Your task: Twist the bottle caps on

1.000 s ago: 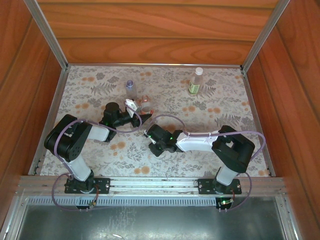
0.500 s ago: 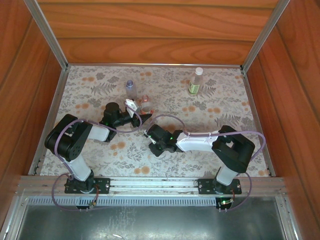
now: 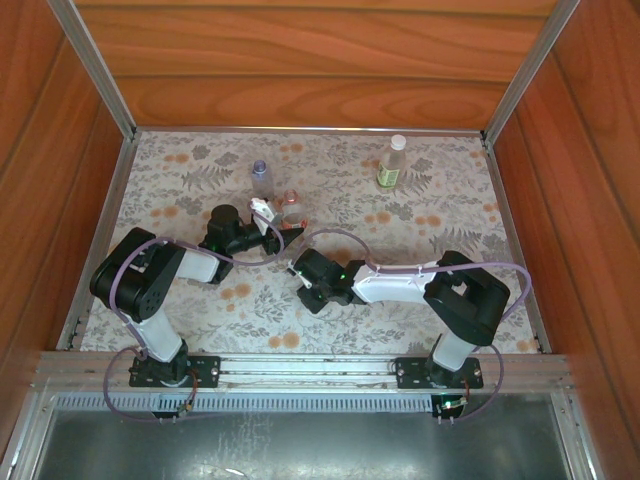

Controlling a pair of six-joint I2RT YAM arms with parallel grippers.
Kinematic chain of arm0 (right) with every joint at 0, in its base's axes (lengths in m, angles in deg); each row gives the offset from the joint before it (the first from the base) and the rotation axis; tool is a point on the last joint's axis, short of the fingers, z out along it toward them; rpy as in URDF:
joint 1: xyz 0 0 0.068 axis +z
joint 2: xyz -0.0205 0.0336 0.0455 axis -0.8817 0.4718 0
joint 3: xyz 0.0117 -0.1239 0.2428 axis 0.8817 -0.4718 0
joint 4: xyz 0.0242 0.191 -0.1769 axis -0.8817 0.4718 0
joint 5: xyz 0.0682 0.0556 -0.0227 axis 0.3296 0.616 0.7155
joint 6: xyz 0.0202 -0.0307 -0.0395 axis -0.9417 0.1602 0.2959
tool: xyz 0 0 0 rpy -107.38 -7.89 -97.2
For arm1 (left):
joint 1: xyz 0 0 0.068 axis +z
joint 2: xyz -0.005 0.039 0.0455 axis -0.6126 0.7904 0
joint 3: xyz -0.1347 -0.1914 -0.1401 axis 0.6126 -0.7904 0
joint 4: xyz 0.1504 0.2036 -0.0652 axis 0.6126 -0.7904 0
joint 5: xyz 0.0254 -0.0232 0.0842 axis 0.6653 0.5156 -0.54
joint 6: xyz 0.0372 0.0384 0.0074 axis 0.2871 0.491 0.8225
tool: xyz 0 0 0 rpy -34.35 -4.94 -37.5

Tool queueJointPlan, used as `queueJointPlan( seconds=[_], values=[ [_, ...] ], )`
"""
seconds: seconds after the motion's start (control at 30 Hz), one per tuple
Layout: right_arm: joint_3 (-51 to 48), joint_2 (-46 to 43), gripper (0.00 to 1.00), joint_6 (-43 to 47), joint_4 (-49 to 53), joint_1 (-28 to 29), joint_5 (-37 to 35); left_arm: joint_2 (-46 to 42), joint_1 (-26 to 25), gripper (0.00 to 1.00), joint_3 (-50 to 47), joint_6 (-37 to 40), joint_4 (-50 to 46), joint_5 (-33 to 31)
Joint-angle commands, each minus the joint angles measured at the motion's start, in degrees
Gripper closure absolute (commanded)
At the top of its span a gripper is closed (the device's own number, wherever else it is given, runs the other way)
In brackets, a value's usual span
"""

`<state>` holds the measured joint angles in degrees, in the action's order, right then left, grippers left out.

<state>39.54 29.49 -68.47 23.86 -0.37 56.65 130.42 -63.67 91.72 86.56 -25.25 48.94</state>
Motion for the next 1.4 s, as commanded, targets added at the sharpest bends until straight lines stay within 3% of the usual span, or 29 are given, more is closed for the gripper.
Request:
queueJointPlan(
  seconds=[0.0,0.23,0.5,1.1,1.37],
  values=[
    [-1.17,-0.72,0.60,0.61,4.04,0.19,0.76,2.00,0.49,0.35,-0.35,-0.49,-4.22,1.11],
    [-0.31,-0.73,0.64,1.03,4.83,0.28,0.47,2.11,0.45,0.35,-0.35,-0.42,-4.21,1.19],
    [-0.57,-0.73,0.58,1.11,5.40,0.32,0.08,2.14,0.66,0.35,-0.38,-0.31,-4.22,1.25],
    [0.55,-0.73,0.66,0.97,6.02,0.45,-0.31,2.14,0.82,0.35,-0.51,-0.26,-4.22,1.40],
    [1.49,-5.66,0.65,-0.65,8.22,0.09,-0.87,2.01,0.80,0.35,-0.78,-0.05,-4.21,1.57]
  ],
)
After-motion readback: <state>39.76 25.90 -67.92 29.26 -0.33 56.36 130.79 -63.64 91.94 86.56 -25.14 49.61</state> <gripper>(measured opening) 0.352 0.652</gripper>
